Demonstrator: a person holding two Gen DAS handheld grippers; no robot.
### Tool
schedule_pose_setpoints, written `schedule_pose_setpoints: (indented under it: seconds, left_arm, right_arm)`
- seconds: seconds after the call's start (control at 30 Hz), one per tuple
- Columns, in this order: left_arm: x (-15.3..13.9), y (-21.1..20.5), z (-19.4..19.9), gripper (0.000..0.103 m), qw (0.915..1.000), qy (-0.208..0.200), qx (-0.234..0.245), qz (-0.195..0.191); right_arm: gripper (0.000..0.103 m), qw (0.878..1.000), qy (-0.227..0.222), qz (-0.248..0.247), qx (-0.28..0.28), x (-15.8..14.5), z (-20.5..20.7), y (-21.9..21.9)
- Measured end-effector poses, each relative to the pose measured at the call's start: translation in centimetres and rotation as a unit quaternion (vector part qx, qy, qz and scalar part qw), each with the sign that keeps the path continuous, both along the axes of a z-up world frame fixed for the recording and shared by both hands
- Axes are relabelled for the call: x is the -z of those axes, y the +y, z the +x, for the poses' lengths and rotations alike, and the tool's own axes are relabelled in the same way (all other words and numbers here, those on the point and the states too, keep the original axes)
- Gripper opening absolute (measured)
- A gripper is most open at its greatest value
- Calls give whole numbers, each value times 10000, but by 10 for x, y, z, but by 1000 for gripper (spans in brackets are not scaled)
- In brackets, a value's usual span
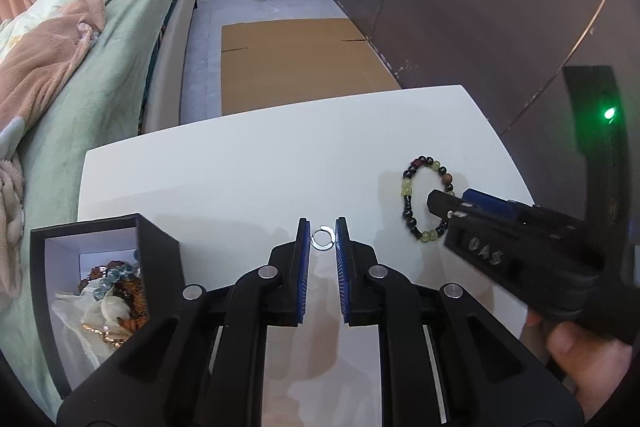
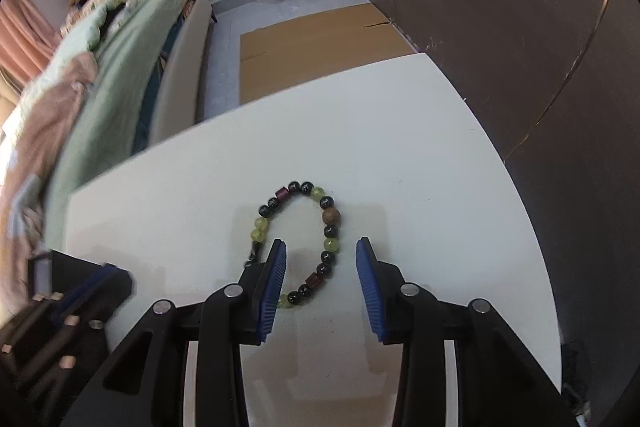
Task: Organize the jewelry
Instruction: 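Grasp the silver ring with the left gripper while the right gripper grasps the multicolour bead bracelet, then carry the ring and bead bracelet over the black box and open both grippers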
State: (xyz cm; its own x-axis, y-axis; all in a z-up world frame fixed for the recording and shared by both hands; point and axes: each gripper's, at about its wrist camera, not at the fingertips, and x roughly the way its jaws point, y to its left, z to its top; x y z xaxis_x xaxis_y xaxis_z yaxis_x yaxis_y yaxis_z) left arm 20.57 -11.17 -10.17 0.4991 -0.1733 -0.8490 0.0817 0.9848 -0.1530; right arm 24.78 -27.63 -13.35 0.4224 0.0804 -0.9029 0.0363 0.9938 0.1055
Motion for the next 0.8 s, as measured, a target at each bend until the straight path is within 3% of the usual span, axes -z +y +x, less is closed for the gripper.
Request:
schedule_pose_setpoints:
  seconds: [0.1,0.13,0.17,0.3,0.8]
  left_arm:
    - [-1,3,-2,14,10000,-4,-19,-24]
    - [-2,4,-4,14,10000,-12,-25,-25]
    - [-3,4,-5,14,10000,-21,-29,-23]
    - [-7,7,-11,14,10000,-65,-36,-7]
    - [-44,42,-45,14,9987,-385,-254,-229]
  right_arm:
    - [21,9990,-31,-438,-56,1,-3,7]
    - [11,9986,-51,-512,-87,0,-5,8]
    - [8,9990,-21,-428,-115,0,-6,7]
    - [8,9999,42,-99,-136,-4,-13,0]
    - [8,9949,-702,682,-231,-57,-54,-4]
